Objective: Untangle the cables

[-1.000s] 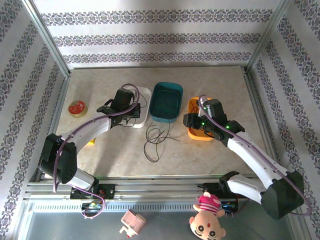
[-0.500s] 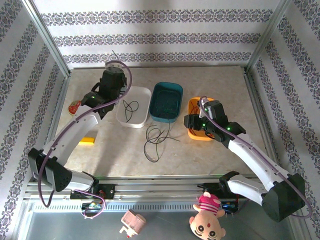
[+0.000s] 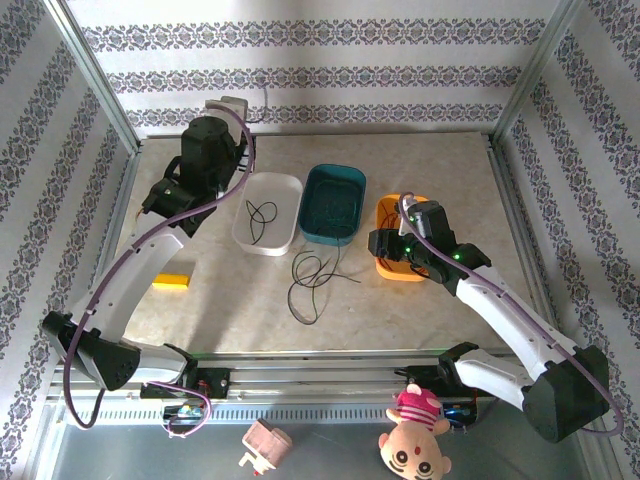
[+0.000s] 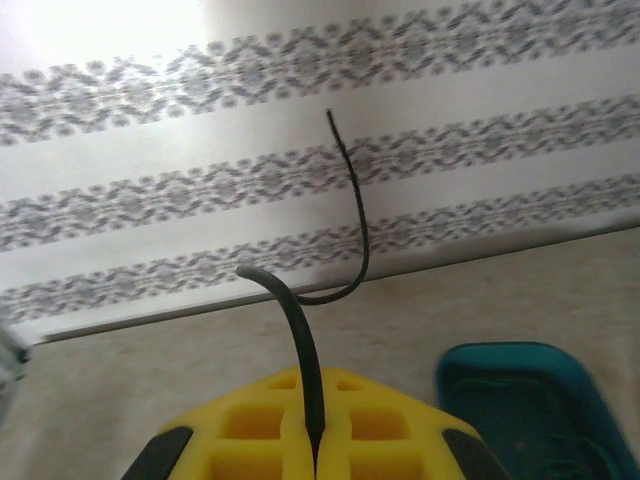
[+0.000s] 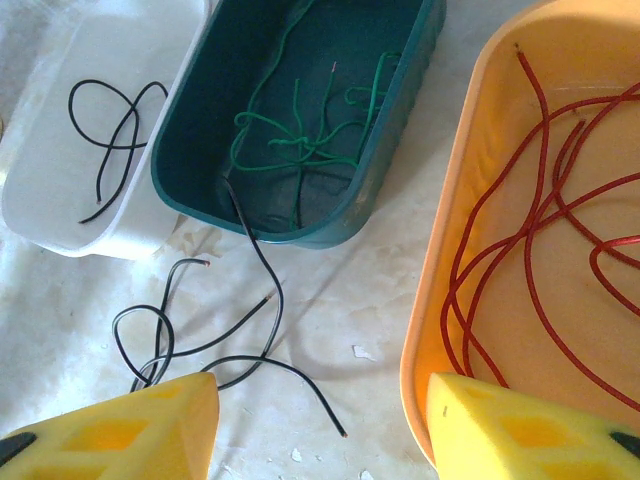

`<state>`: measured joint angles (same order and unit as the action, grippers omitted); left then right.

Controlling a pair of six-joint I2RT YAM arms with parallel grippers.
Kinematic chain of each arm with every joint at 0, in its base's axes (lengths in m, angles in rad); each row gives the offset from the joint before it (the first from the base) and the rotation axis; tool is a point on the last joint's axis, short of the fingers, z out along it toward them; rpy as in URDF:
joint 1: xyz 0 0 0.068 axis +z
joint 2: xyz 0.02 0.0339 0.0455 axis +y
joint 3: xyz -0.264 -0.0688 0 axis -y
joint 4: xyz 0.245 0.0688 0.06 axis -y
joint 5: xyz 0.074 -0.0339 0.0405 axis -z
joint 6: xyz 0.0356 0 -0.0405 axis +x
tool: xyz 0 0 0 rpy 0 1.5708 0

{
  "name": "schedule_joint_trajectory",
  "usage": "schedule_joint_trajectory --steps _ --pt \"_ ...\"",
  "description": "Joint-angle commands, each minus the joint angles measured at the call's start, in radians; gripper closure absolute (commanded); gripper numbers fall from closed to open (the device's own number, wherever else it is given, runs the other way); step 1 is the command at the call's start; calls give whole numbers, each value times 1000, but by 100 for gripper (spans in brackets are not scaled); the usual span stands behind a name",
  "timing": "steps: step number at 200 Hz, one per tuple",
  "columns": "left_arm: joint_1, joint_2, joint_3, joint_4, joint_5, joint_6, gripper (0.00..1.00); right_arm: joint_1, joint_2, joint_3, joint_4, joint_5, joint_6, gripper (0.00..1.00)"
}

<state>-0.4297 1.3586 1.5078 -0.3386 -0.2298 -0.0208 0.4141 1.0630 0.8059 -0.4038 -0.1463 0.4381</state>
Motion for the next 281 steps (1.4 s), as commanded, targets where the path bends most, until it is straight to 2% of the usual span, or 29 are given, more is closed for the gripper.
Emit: schedule_joint_trajectory --steps 1,60,96,143,188,223,232,247,252,264,281 --pt "4 -20 -50 65 133 -68 100 -9 3 -1 4 11 -6 43" --pt "4 -19 -289 113 92 -214 100 -11 1 11 -11 7 -22 43" --pt "4 8 -381 128 94 -235 100 -11 1 17 -15 2 -25 43" --pt "6 170 -359 104 126 -260 100 -11 14 32 -17 -11 -28 43" --pt "5 421 -208 -44 54 -277 100 -11 6 30 -33 -6 -25 43" --pt "5 499 -173 -52 73 -279 100 -11 -13 14 -43 5 -26 42" --pt "6 506 -171 -47 92 -278 87 -11 -13 12 -41 4 -25 42" --pt "4 509 -161 -49 117 -273 54 -11 -10 10 -41 1 -23 42" --pt "4 503 -156 -52 115 -269 46 -11 -10 10 -40 1 -21 42" --pt "-5 474 -151 -46 96 -243 34 -11 -9 9 -38 1 -19 42" --pt "-30 403 -156 -20 34 -168 26 -11 -7 7 -36 1 -19 42"
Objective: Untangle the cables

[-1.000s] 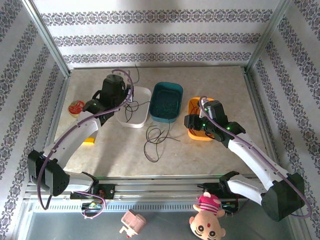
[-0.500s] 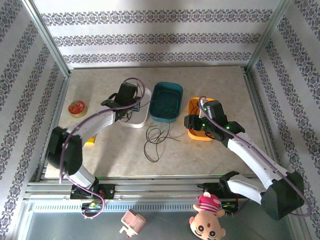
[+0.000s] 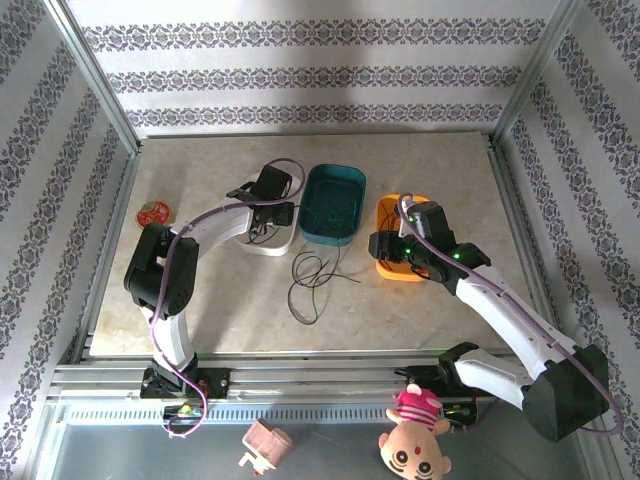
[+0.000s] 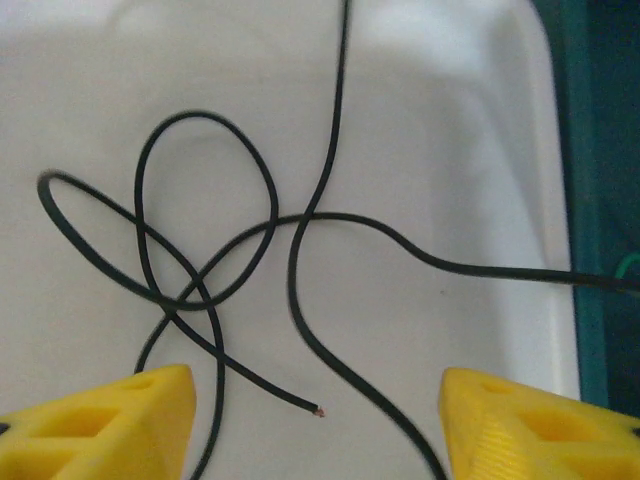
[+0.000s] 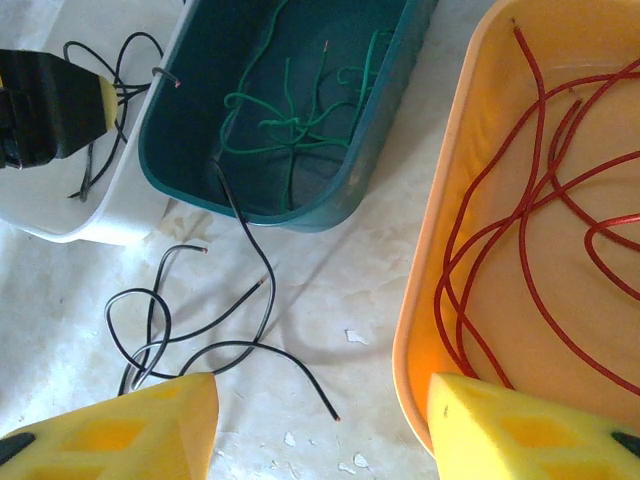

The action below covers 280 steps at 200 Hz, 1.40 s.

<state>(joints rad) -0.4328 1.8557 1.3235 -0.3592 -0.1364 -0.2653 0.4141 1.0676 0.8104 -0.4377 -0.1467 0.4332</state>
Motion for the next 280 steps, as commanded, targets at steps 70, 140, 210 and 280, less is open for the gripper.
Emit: schedule_joint_trajectory --steps 70,140,210,280 --pt "-240 -276 -55 -236 192 268 19 -9 -16 -25 -4 3 -13 42" --pt "-396 -202 -171 -157 199 169 22 -8 -3 -28 2 1 -7 42" --pt "-396 -56 -137 -144 155 180 35 -9 -20 -37 -9 13 -8 42" --pt "-428 -266 -123 -23 75 234 93 -11 -13 -28 -7 13 -9 42"
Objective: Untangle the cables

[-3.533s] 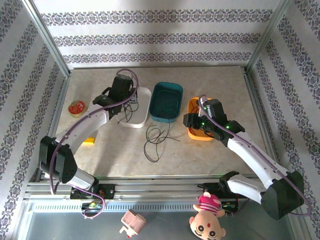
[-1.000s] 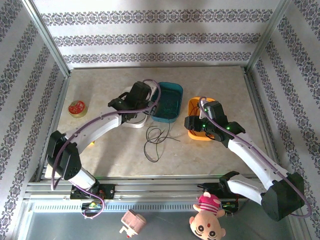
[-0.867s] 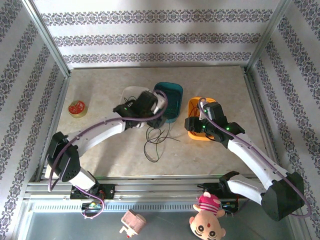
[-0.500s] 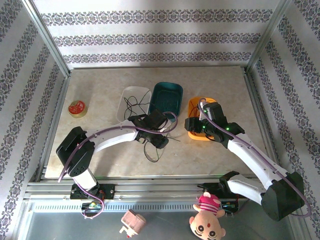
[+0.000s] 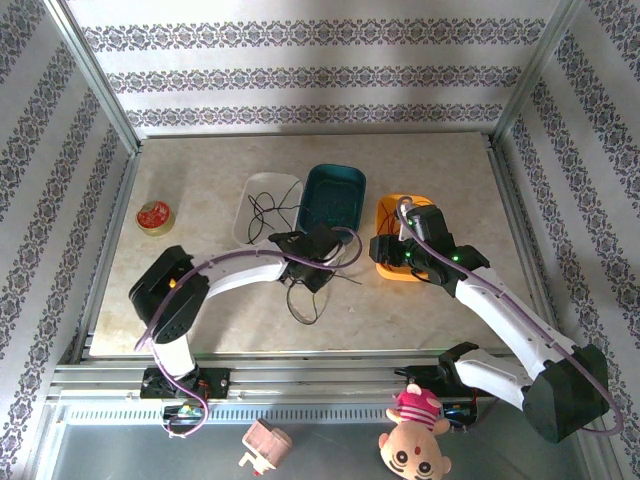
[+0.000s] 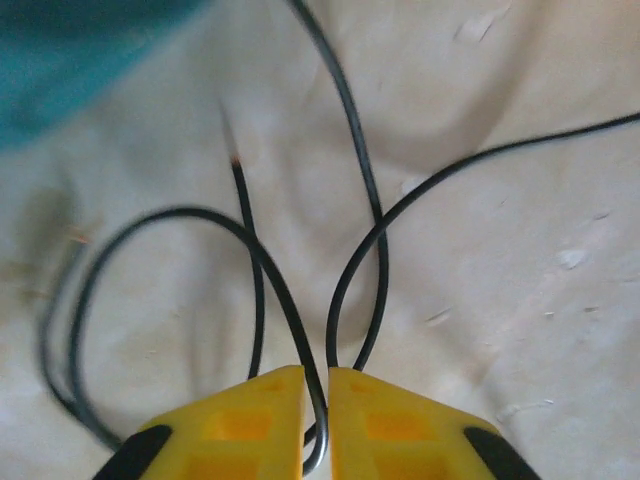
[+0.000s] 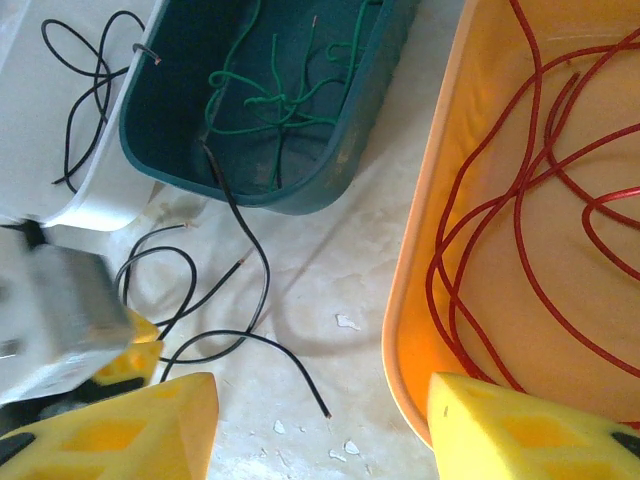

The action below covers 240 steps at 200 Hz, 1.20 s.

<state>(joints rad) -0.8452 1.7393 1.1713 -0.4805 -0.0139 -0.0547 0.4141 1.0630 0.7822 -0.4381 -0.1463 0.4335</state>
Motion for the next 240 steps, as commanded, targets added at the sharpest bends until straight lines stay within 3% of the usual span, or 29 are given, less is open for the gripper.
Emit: schedule_joint_trajectory --steps 1,20,67,90,111,133,155,240 --pt "-14 -155 29 102 -49 24 93 -11 -9 0 -7 13 -10 42" --pt "-17 -256 7 160 -54 24 100 -11 -5 0 -4 12 -9 42" --pt "-17 -403 -37 236 -16 0 98 -9 11 0 12 -3 -2 42" --pt "-17 -307 -19 137 -11 -11 96 -7 17 3 16 -9 -1 42" --pt "-17 -190 -13 84 9 -13 86 -8 14 5 13 -7 0 42" --pt "-17 -70 10 63 -25 10 83 -8 2 5 3 -1 -4 42" --pt "-17 16 34 72 -66 33 67 -8 -13 5 -12 6 -10 42" --pt "-4 183 64 63 -140 6 66 -12 -26 14 -42 21 -29 42"
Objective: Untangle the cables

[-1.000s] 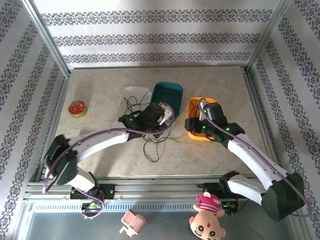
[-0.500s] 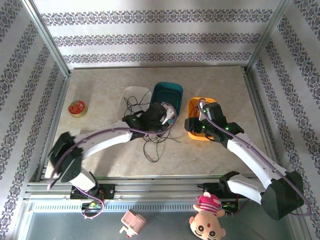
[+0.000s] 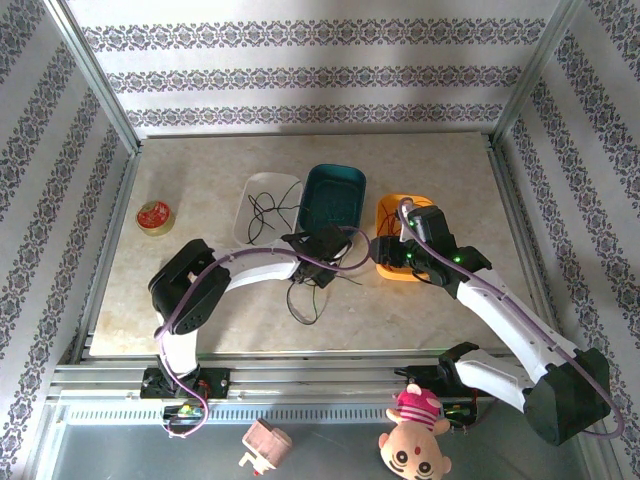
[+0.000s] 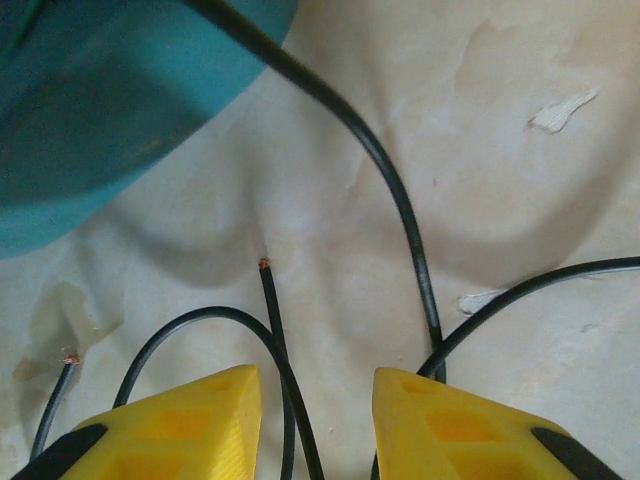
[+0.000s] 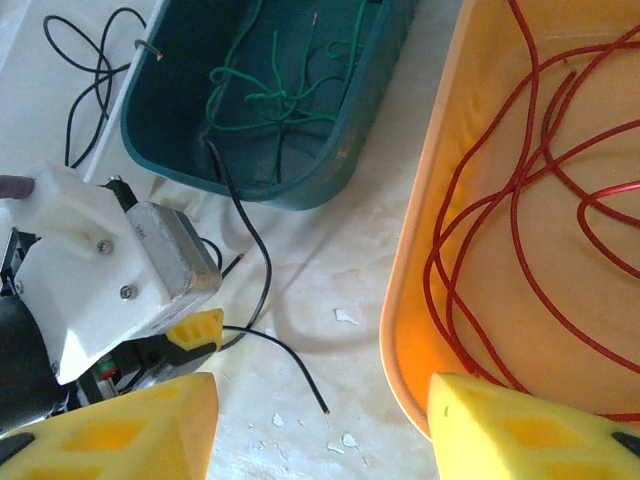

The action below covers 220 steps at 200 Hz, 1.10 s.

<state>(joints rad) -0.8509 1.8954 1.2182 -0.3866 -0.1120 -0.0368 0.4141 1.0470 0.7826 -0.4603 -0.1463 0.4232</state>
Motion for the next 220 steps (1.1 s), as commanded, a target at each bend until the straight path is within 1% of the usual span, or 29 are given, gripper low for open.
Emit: schedule_joint_trajectory --steps 1,26,43,77,93,126,146,172,194,220 --pt "2 28 18 -30 -42 -14 66 -12 -10 14 -19 21 -19 42" --pt "18 30 6 -21 -21 -34 67 -12 -5 10 -14 16 -14 42" --pt "19 31 1 -21 -10 -32 71 -12 -5 7 -11 15 -14 42" --pt "23 43 3 -40 18 -33 89 -13 -13 1 -12 21 -12 42" --pt "23 44 9 -52 22 -34 100 -12 -14 0 -11 21 -10 42" --pt "21 4 24 -77 -14 -26 100 -14 -19 0 -10 26 -8 42" --pt "21 -65 22 -84 -33 -19 100 -14 -21 1 -9 28 -9 42" --pt "21 -149 1 -81 -23 -31 100 -14 -16 0 -5 24 -8 42" --pt "30 -150 9 -123 17 -69 84 -14 -9 -2 0 19 -5 42" --pt "54 -141 -10 -118 44 -115 81 -14 -10 -4 3 16 -3 42"
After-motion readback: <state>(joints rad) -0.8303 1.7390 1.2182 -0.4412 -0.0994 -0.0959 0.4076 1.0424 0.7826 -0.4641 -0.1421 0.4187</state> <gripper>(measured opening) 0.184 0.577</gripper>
